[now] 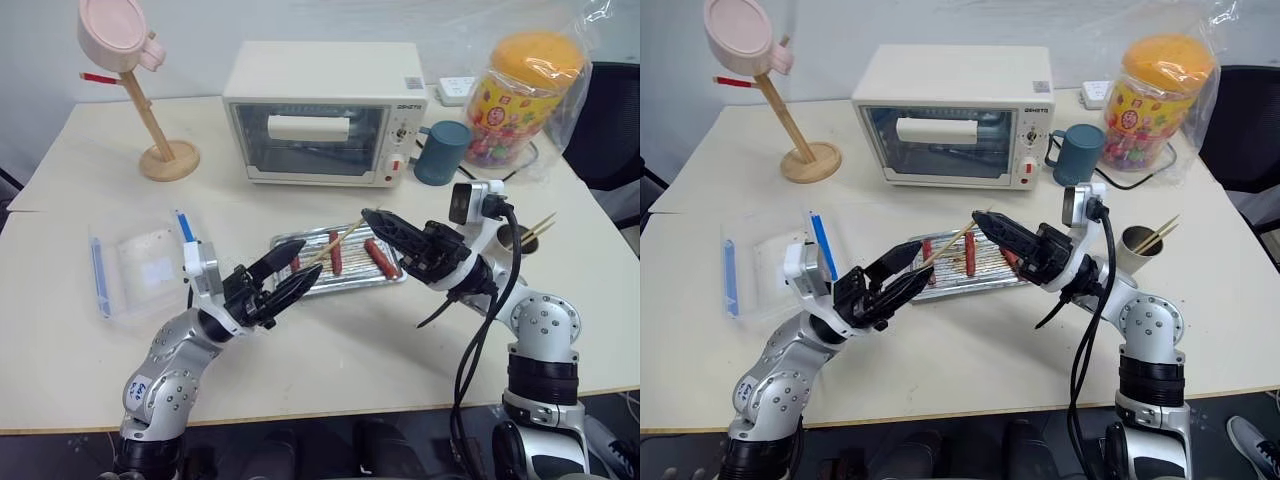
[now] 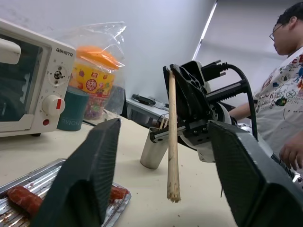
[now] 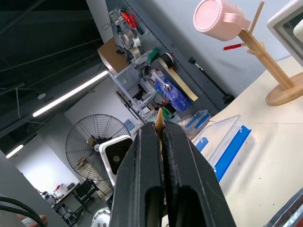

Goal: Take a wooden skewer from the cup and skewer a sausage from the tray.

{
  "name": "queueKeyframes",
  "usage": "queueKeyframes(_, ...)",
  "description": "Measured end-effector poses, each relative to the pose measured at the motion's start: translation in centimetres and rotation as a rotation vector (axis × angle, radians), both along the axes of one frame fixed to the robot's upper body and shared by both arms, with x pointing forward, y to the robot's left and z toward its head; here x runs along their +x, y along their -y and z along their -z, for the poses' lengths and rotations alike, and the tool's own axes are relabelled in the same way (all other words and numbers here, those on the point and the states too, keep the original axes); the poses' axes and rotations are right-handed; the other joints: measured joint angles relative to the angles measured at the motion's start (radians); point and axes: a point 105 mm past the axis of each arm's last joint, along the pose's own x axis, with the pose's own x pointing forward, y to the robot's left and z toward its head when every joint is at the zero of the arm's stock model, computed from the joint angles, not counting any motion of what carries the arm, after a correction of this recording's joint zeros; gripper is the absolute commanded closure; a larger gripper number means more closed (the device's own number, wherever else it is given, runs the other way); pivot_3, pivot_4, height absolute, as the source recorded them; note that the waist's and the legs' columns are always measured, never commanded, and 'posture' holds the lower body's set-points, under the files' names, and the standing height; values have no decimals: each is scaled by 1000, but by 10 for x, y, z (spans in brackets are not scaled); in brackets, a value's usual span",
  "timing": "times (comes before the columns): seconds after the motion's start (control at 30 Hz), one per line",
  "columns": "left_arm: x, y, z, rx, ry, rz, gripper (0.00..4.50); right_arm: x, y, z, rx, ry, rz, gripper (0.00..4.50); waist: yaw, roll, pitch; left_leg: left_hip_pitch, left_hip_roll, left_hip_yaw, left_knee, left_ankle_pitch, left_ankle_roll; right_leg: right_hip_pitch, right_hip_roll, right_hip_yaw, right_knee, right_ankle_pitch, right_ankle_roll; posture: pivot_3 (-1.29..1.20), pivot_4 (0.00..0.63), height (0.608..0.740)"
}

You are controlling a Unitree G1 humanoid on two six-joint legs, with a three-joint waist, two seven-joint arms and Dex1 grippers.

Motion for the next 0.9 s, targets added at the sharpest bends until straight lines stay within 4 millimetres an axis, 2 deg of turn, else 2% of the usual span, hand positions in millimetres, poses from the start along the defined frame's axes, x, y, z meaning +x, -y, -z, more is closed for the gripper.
queueKeyframes(0.27, 0, 0, 0, -5, 6, 3, 4402, 0, -1, 0, 3, 3, 2, 4500, 0, 0, 0, 0, 0, 0, 0, 0, 0, 0, 0, 0, 0, 0, 0, 0, 150, 740)
queueKeyframes(0.57, 0, 3, 2, -20, 5, 20, 4464, 1, -1, 1, 30, -20, 12, 4500, 0, 0, 0, 0, 0, 0, 0, 0, 0, 0, 0, 0, 0, 0, 0, 0, 150, 740)
queueKeyframes(0.7, 1, 3, 2, -24, -1, 14, 4500, 2, -2, 1, 36, -42, 16, 3726, 0, 0, 0, 0, 0, 0, 0, 0, 0, 0, 0, 0, 0, 0, 0, 0, 150, 740)
queueKeyframes(0.8, 3, -3, 3, -3, -5, -12, 4500, 0, 1, 1, -9, -19, 52, 2964, 1, 0, 0, 0, 0, 0, 0, 0, 0, 0, 0, 0, 0, 0, 0, 0, 150, 740)
queueKeyframes(0.9, 4, -39, 11, 66, -36, -136, 4500, -6, 22, 14, -181, 46, 158, 2199, 3, 0, 0, 0, 0, 0, -2, 0, 0, 0, 0, 0, -2, 0, 0, 0, 150, 740)
